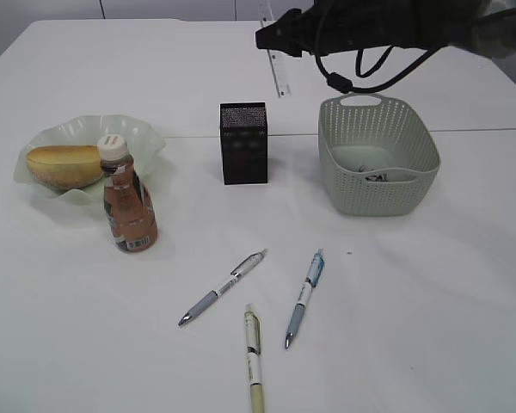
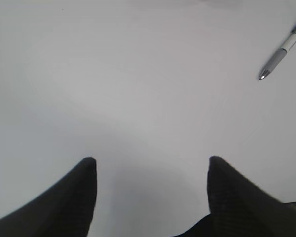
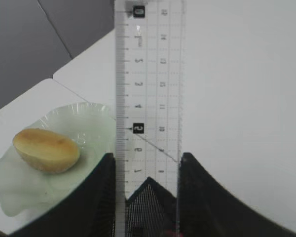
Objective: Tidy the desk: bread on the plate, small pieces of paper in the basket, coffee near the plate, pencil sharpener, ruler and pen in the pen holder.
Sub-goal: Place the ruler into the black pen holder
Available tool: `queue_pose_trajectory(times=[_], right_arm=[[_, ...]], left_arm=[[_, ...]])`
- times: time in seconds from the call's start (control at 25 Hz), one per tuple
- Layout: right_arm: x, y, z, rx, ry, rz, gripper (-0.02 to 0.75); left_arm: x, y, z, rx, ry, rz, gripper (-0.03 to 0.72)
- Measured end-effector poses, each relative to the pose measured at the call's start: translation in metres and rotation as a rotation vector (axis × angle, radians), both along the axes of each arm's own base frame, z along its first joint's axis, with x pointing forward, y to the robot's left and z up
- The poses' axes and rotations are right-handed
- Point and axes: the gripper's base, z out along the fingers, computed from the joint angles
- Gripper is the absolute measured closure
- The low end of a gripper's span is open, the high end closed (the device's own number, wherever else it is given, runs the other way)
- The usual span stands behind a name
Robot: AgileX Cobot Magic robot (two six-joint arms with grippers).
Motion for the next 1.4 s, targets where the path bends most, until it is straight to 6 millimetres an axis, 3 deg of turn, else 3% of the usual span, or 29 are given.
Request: queue_pose_trajectory(times=[0.4, 0.76, 1.08, 1.4], right_arm=[[0.016, 0.004, -0.025, 0.087, -0.226, 0.005, 0.463], [0.016, 0.022, -0.041, 0.125, -0.224, 0.018, 0.463], [0.011, 0.052, -0.064, 0.066, -0.257, 0.079, 0.462], [0.014, 0.056, -0.069, 0.019, -0.270, 0.038, 0.461]], left_arm=[[0.000, 0.000, 0.000, -0.001, 0.002, 0.000, 0.179], [0.000, 0.000, 0.000, -0.001, 0.000, 0.000, 0.179], [0.000, 0.000, 0.000, -0.001, 0.000, 0.000, 0.181], [0.000, 0.000, 0.000, 0.002, 0.000, 0.000, 0.181]])
